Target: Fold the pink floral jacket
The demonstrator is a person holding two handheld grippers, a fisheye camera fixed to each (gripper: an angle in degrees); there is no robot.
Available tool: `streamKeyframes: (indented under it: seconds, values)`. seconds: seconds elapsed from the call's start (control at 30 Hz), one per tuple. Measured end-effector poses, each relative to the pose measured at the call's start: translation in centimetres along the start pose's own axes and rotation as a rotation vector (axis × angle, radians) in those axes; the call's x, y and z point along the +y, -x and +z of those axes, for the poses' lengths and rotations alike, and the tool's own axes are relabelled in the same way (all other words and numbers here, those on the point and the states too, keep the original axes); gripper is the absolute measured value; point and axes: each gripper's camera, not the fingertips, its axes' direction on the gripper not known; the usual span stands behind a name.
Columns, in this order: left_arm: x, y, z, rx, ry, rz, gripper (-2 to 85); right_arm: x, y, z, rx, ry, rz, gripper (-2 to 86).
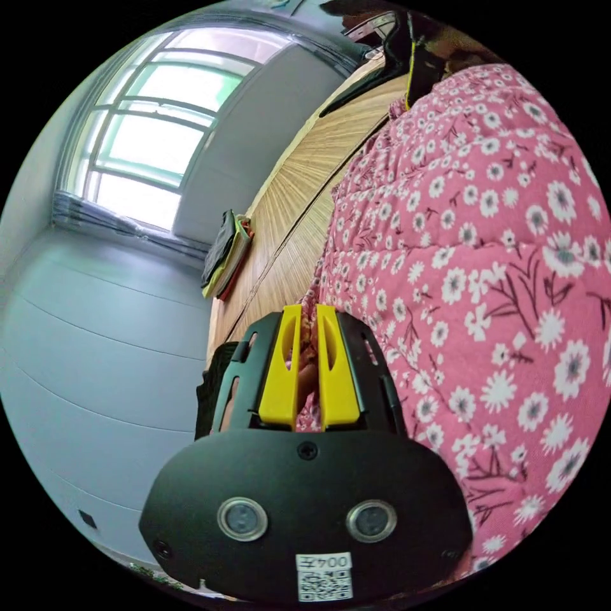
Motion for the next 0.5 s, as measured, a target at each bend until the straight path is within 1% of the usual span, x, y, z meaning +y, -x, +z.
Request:
streamKeyframes:
  seconds: [0.03,0.1,0.17,0.2,0.27,0.33,0.37,0.43,0.5]
  values:
    - [0.0,0.6,-0.1,0.026,0.001,-0.009,1.8,-0.1,-1.4,-1.2,-0.059,0.009,0.056,8.2]
    - [0.0,1.6,0.0,0.069,0.003,-0.019,1.8,0.9,-3.6,-4.8,-0.133,-0.064,0.104,9.9]
    - [0.0,2.8,0.2,0.123,0.008,-0.037,1.7,5.1,-6.4,-10.1,-0.271,-0.168,0.151,11.1]
    - [0.0,3.7,0.6,0.168,0.013,-0.052,1.7,6.5,-6.9,-11.1,-0.317,-0.181,0.15,11.4]
    - [-0.1,5.4,1.3,0.261,0.026,-0.077,1.6,12.8,-7.9,-13.2,-0.447,-0.166,0.157,14.1]
    - [-0.1,9.1,3.2,0.47,0.054,-0.15,1.4,17.6,-7.5,-13.7,-0.454,-0.122,0.171,15.9]
    - [-0.1,10.2,3.9,0.537,0.062,-0.173,1.4,20.4,-6.9,-13.8,-0.443,-0.12,0.182,16.7]
    - [0.5,14.7,6.8,0.792,0.087,-0.273,1.1,23.8,-6.2,-14.0,-0.435,-0.163,0.205,17.3]
    - [1.3,17.9,8.5,0.935,0.079,-0.354,0.9,25.7,-5.6,-13.5,-0.444,-0.169,0.216,17.5]
